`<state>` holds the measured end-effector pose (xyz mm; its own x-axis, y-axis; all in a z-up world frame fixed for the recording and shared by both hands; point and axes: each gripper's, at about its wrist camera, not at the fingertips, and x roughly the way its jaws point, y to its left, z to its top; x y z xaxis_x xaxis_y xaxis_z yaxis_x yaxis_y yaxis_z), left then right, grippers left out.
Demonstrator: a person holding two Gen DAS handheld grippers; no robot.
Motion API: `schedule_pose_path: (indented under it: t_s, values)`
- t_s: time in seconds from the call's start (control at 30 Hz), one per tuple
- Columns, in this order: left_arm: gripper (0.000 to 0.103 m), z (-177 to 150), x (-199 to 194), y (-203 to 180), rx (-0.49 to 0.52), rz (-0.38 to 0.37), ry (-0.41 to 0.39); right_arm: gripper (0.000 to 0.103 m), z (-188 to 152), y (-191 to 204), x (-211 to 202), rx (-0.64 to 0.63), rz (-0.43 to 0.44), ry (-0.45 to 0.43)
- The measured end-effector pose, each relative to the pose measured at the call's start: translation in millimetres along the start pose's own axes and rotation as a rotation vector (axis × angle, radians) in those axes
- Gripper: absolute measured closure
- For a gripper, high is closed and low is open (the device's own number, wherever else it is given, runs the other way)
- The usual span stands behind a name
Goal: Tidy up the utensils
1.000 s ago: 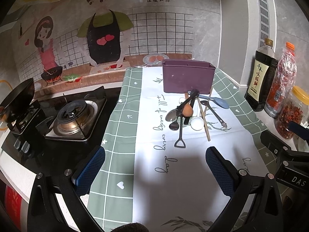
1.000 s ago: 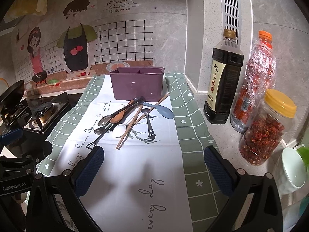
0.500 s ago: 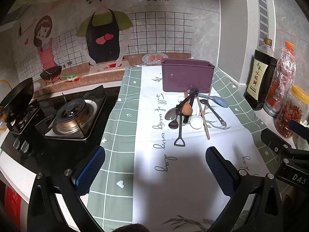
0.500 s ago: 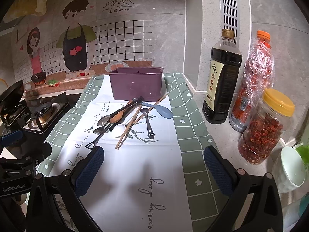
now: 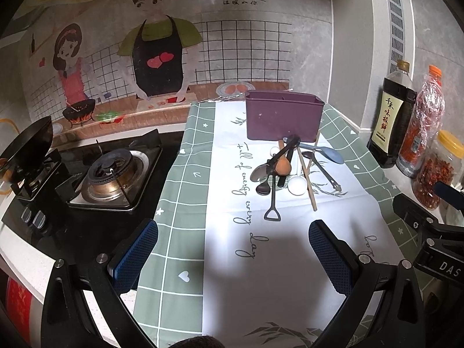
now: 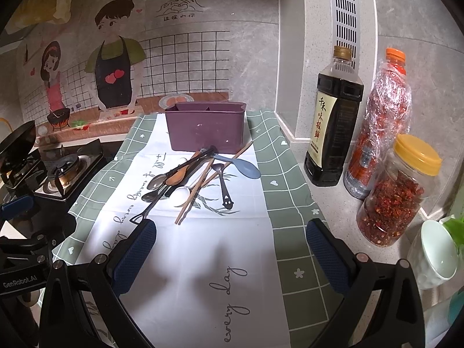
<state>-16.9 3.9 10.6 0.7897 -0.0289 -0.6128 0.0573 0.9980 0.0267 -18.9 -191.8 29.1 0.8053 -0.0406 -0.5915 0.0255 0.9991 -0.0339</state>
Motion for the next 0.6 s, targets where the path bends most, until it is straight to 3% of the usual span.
schedule_pose_path:
  t_s: [0.6]
  values:
    - [0.000, 4.9, 5.8, 1.4, 0.009, -0.001, -0.012, 0.000, 4.9, -0.2, -1.5, -0.003, -0.005, -0.011]
